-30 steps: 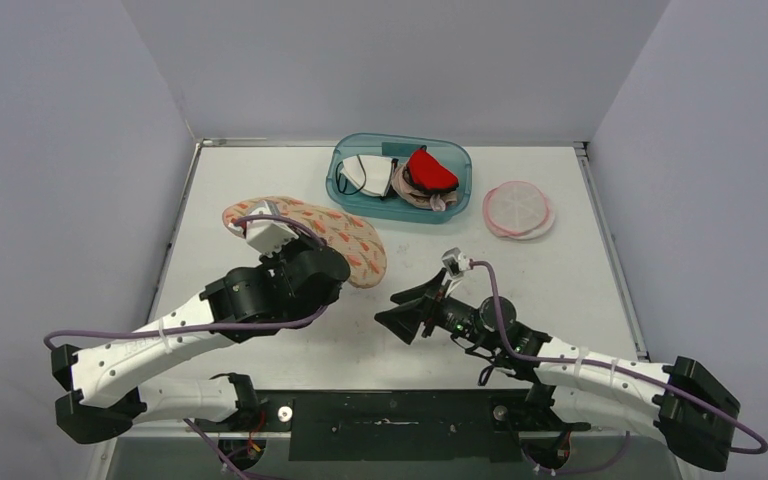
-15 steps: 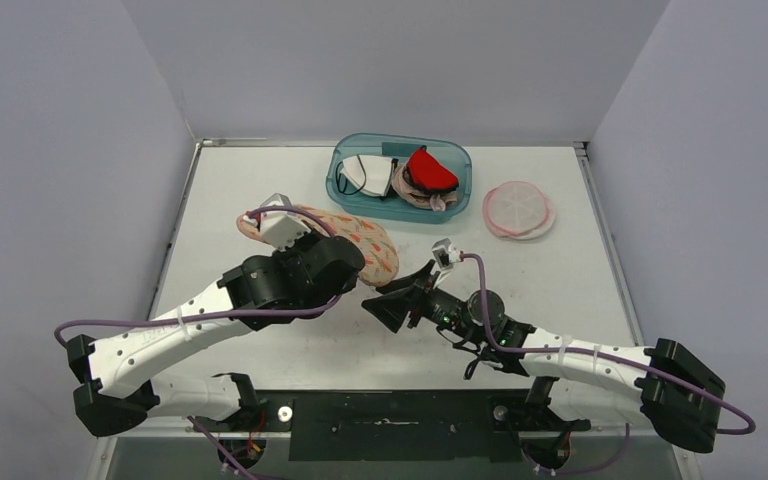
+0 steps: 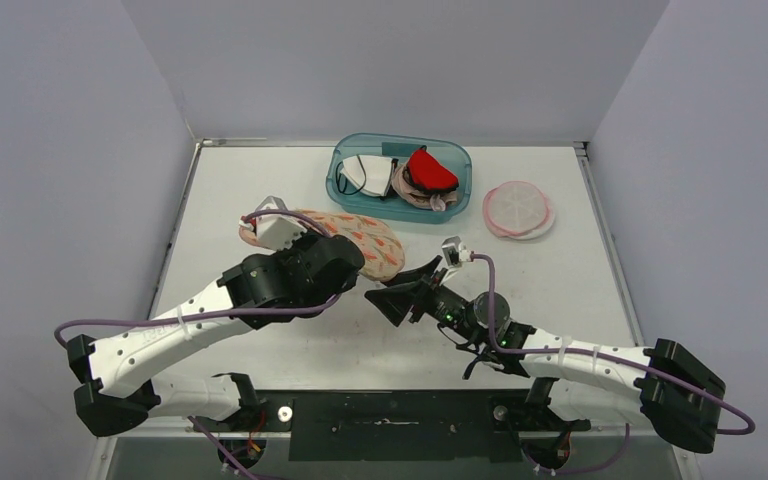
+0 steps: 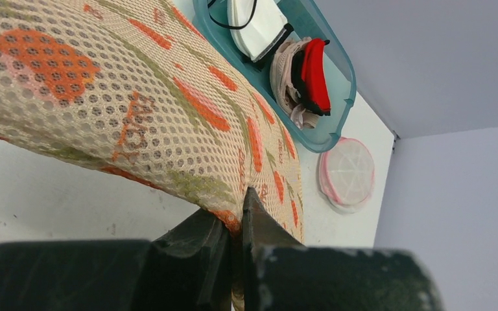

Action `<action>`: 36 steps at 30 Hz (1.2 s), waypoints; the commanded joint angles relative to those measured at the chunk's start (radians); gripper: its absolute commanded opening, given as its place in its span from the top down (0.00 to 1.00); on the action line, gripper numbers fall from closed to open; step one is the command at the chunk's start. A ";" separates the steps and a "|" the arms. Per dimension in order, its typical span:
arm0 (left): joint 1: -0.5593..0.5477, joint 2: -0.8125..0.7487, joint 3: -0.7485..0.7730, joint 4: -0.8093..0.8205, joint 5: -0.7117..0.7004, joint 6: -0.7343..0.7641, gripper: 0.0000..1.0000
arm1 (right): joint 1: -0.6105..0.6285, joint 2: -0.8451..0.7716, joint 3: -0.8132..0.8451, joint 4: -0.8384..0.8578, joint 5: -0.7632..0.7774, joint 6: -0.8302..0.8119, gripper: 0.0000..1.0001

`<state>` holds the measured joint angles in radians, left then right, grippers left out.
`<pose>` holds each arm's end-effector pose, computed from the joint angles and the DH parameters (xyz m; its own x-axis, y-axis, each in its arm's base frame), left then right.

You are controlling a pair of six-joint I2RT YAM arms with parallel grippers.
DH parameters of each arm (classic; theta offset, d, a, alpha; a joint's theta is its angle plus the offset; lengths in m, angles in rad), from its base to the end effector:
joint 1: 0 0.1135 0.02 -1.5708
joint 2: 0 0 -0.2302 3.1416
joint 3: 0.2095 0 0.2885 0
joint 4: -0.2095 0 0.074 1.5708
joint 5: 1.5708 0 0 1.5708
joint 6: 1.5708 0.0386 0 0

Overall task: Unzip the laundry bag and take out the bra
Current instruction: Pick up the laundry bag at the center of the board.

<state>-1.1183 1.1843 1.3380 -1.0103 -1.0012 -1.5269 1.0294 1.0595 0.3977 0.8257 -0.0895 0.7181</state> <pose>0.1451 -0.2241 0.3576 -0.2581 -0.7013 -0.6645 -0.3193 0.7110 -0.6265 0.1402 0.2398 0.2065 -0.5282 0.3933 -0.7526 -0.7323 0.2376 0.6382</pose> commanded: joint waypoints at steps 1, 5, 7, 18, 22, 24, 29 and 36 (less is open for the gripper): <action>0.014 -0.005 0.026 -0.027 0.023 -0.163 1.00 | 0.006 -0.020 -0.018 0.187 0.025 -0.005 0.29; 0.044 0.005 0.029 -0.056 0.069 -0.243 1.00 | 0.005 -0.016 -0.003 0.167 0.021 0.004 0.27; 0.059 0.003 0.022 -0.062 0.098 -0.278 1.00 | 0.002 -0.019 -0.006 0.172 0.025 0.013 0.27; 0.095 -0.001 -0.020 -0.063 0.173 -0.361 1.00 | -0.041 -0.053 -0.027 0.163 0.041 0.044 0.29; 0.097 -0.007 -0.030 -0.041 0.174 -0.352 1.00 | -0.050 -0.052 -0.020 0.151 0.029 0.051 0.33; 0.096 -0.009 -0.031 -0.033 0.174 -0.347 1.00 | -0.052 -0.049 -0.021 0.151 0.026 0.057 0.35; 0.095 -0.011 -0.035 -0.020 0.174 -0.335 1.00 | -0.054 -0.046 -0.021 0.154 0.027 0.060 0.45; 0.095 -0.009 -0.043 -0.004 0.176 -0.328 1.00 | -0.054 -0.042 -0.022 0.154 0.021 0.063 0.59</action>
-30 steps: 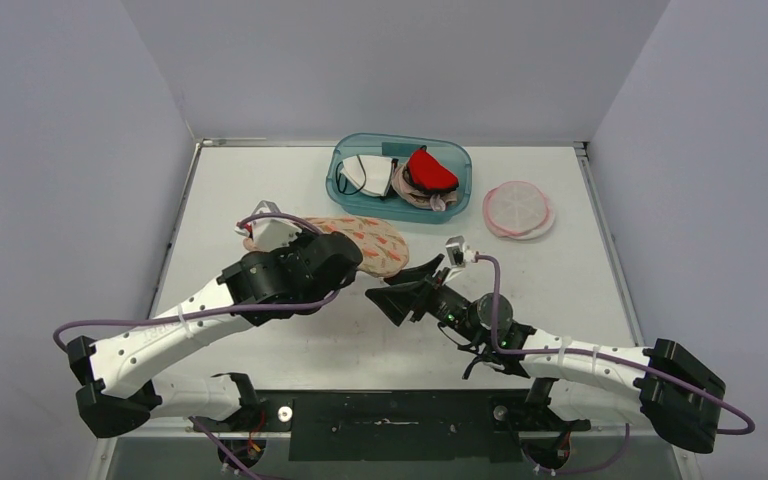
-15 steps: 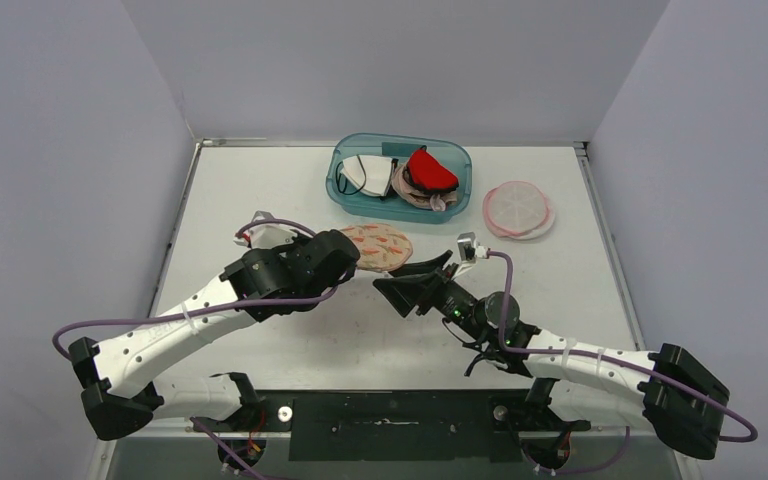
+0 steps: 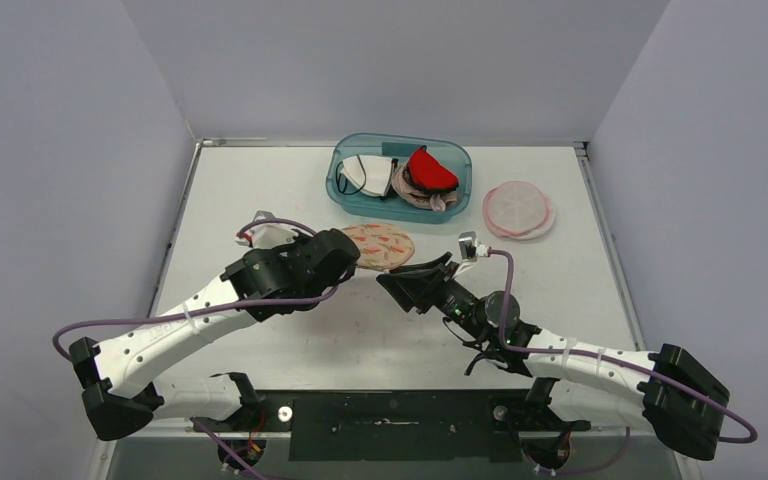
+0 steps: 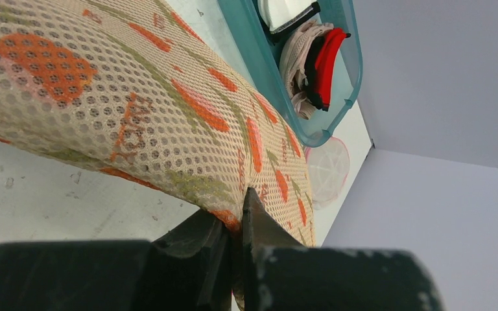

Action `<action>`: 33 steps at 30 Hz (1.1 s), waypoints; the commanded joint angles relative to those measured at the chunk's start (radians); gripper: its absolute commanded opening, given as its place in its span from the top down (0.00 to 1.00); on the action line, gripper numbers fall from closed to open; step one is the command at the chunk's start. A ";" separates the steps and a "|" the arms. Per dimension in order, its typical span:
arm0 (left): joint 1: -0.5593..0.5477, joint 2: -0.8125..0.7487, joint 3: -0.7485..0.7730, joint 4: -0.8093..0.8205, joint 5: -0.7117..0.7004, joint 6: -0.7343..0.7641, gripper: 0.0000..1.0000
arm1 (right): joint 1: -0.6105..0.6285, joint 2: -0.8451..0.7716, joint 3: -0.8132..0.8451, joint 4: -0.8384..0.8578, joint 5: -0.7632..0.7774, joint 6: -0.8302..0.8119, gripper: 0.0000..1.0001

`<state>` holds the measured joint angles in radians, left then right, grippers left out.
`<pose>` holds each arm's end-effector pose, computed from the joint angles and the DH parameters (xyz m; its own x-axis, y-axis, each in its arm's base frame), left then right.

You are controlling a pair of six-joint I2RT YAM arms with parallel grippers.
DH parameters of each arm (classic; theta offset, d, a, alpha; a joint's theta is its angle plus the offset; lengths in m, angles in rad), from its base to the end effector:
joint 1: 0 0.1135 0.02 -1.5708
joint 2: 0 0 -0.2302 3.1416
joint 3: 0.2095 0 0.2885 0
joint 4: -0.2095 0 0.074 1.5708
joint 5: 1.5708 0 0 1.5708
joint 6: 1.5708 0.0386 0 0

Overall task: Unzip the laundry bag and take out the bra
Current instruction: Pick up the laundry bag at the center of the board, then unzip the laundry bag at the center of the board.

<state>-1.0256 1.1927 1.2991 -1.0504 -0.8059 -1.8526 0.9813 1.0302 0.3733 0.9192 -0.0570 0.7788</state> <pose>0.1630 -0.2150 0.3355 -0.2411 -0.8851 -0.3982 -0.5071 0.4647 -0.7259 0.1485 0.2259 0.2152 -0.5018 0.5112 -0.6978 -0.7137 0.2111 0.6679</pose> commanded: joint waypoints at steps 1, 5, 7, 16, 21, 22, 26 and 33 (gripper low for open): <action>0.003 -0.018 -0.004 0.038 -0.020 0.001 1.00 | -0.006 -0.014 0.002 0.060 -0.012 0.002 0.60; 0.004 -0.018 -0.005 0.042 -0.022 0.005 1.00 | -0.007 -0.019 -0.001 0.055 -0.014 0.001 0.67; 0.003 -0.018 -0.006 0.043 -0.022 0.007 1.00 | -0.007 -0.023 -0.004 0.054 -0.017 -0.002 0.70; 0.003 -0.016 -0.012 0.061 -0.018 0.023 1.00 | -0.007 -0.053 -0.029 0.032 -0.012 -0.011 0.94; 0.003 -0.023 -0.026 0.079 -0.017 0.046 1.00 | -0.009 -0.088 -0.012 -0.088 0.010 -0.064 0.95; 0.004 -0.026 -0.034 0.087 -0.014 0.055 1.00 | -0.008 -0.100 0.001 -0.141 0.032 -0.084 0.95; 0.002 -0.039 -0.077 0.133 -0.002 0.091 1.00 | -0.006 -0.135 0.041 -0.367 0.107 -0.165 0.95; 0.006 -0.122 -0.355 0.610 0.070 0.425 1.00 | 0.000 -0.211 -0.009 -0.545 0.181 -0.279 0.95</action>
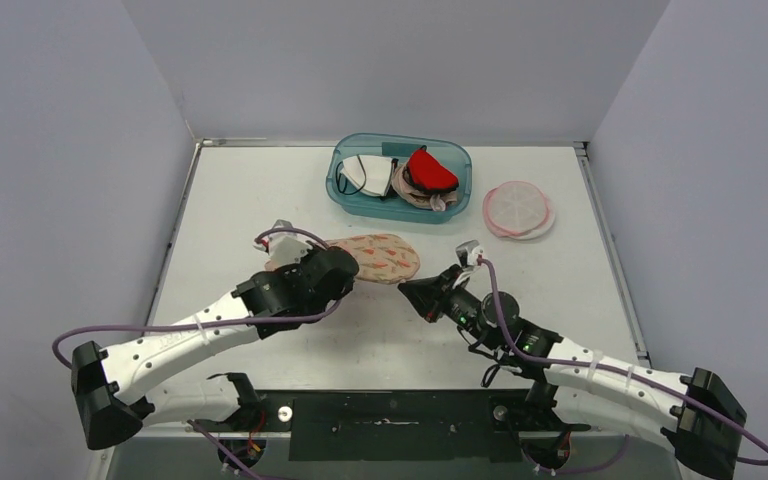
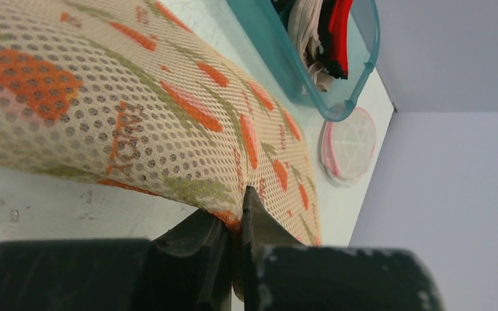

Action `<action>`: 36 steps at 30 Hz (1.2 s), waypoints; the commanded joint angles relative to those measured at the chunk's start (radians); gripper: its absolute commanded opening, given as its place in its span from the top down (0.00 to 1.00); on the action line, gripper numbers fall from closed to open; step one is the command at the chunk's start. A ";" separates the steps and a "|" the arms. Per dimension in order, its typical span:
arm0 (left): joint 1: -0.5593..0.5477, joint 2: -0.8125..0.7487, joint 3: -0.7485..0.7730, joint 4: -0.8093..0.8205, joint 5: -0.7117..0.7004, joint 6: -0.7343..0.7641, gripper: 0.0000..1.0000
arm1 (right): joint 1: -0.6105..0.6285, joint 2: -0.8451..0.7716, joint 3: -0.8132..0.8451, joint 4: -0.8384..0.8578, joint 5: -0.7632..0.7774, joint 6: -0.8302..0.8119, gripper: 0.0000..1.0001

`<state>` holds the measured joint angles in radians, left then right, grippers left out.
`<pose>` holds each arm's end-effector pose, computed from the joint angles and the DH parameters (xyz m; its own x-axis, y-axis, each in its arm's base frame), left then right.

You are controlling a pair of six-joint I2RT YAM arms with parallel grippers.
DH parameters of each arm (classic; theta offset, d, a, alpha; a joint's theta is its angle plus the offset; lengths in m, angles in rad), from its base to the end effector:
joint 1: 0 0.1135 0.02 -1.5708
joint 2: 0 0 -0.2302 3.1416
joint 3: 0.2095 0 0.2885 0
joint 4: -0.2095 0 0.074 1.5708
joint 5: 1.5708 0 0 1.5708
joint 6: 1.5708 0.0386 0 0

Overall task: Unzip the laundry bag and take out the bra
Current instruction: Unzip the laundry bag at the center of the board.

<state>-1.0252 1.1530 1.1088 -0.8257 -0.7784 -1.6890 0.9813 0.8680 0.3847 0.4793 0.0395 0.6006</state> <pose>0.1667 -0.2224 0.2938 -0.3243 -0.8283 -0.4568 -0.4379 0.5595 -0.7037 0.1467 0.2165 0.2107 -0.4588 0.3298 -0.8251 -0.6658 0.4873 0.5650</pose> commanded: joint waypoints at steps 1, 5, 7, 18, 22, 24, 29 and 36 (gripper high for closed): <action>0.013 -0.102 -0.248 0.509 0.079 0.321 1.00 | 0.002 -0.061 -0.051 -0.106 0.086 -0.111 0.95; 0.030 -0.154 -0.584 1.108 0.235 0.586 1.00 | 0.011 -0.095 -0.121 -0.129 0.079 -0.126 0.95; 0.049 -0.151 -0.678 1.288 0.295 0.693 1.00 | 0.022 -0.113 -0.152 -0.135 0.078 -0.126 0.95; 0.213 0.108 -0.655 1.453 0.684 0.919 0.66 | 0.093 -0.056 -0.234 -0.132 0.097 -0.070 0.95; 0.215 0.128 -0.676 1.450 0.689 0.839 0.19 | 0.102 -0.014 -0.240 -0.092 0.111 -0.051 0.95; 0.214 0.090 -0.699 1.394 0.646 0.774 0.03 | 0.106 0.003 -0.241 -0.072 0.112 -0.044 0.95; 0.176 -0.086 -0.789 1.184 0.537 0.497 0.04 | 0.123 0.056 -0.233 -0.026 0.115 -0.028 0.95; 0.024 -0.284 -0.870 0.906 0.454 0.197 0.04 | 0.144 0.201 -0.199 0.068 0.116 -0.031 0.95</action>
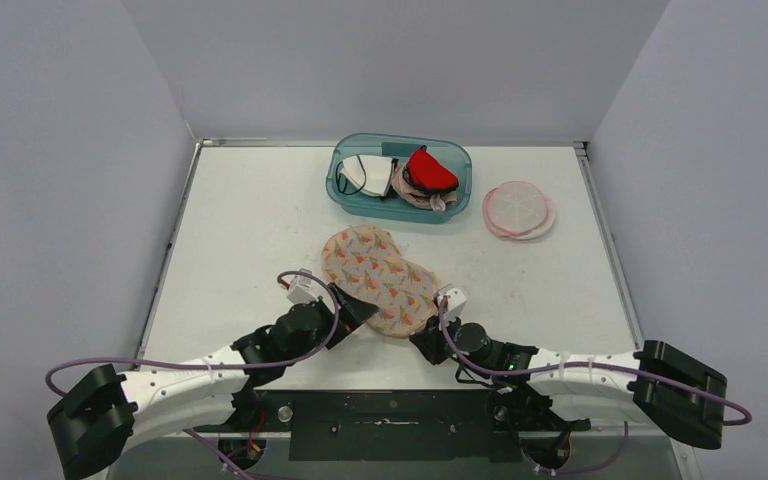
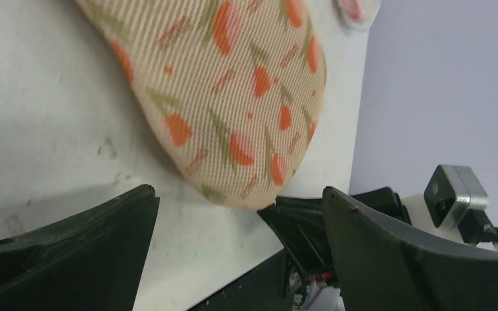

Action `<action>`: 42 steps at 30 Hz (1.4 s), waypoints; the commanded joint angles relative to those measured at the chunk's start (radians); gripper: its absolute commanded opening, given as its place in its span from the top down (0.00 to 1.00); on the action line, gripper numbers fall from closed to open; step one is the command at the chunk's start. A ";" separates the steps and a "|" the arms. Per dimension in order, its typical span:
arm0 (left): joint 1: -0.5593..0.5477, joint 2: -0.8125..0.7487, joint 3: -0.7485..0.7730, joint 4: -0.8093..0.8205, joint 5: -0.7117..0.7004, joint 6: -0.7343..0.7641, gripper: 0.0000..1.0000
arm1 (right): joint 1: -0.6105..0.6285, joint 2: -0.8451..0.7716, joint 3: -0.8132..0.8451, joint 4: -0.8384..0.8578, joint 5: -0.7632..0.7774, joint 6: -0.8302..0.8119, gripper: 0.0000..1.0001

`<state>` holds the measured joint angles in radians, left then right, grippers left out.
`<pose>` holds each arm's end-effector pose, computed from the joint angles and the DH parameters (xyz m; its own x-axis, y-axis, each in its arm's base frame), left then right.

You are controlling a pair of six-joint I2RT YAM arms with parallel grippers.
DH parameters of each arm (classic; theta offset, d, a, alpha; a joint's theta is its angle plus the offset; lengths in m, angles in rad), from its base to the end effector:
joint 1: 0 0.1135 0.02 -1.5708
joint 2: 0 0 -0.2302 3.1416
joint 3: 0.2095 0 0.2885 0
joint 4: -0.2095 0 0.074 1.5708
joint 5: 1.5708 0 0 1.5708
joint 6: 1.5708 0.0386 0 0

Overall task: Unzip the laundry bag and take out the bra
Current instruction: Unzip the laundry bag at the center of the board.

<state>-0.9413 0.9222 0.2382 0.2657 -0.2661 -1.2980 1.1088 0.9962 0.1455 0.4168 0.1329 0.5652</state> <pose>0.1490 -0.1874 0.1200 -0.6792 -0.6456 -0.3491 -0.0583 0.5216 -0.8512 0.1062 0.2018 0.0870 -0.6048 -0.0235 -0.7961 -0.6037 0.6656 0.4389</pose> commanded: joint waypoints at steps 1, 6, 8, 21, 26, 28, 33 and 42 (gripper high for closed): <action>-0.078 -0.060 -0.002 -0.180 -0.063 -0.205 0.04 | 0.018 0.089 0.043 0.142 0.020 0.003 0.95; -0.123 0.000 -0.071 0.003 -0.064 -0.275 0.04 | 0.028 0.211 0.085 0.226 0.006 0.000 0.95; -0.130 0.072 -0.092 0.089 -0.053 -0.305 0.04 | 0.031 0.243 0.098 0.262 -0.001 0.006 0.95; -0.143 0.280 -0.108 0.332 -0.089 -0.357 0.29 | 0.112 0.312 0.145 0.339 -0.044 -0.048 0.95; -0.144 0.261 -0.117 0.268 -0.139 -0.386 0.61 | 0.125 0.303 0.146 0.314 -0.014 -0.052 0.95; -0.144 0.250 -0.116 0.255 -0.151 -0.376 0.75 | 0.134 0.293 0.146 0.294 0.005 -0.055 0.95; -0.143 0.217 -0.081 0.159 -0.167 -0.319 1.00 | 0.152 0.242 0.143 0.194 0.074 -0.066 0.95; -0.101 0.192 -0.053 0.113 -0.092 -0.172 1.00 | 0.165 0.113 0.120 -0.057 0.240 -0.011 0.95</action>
<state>-1.0813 1.1210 0.1734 0.4221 -0.3759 -1.5864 1.2659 1.1679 0.2584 0.4889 0.2417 0.5171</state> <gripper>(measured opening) 0.051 0.062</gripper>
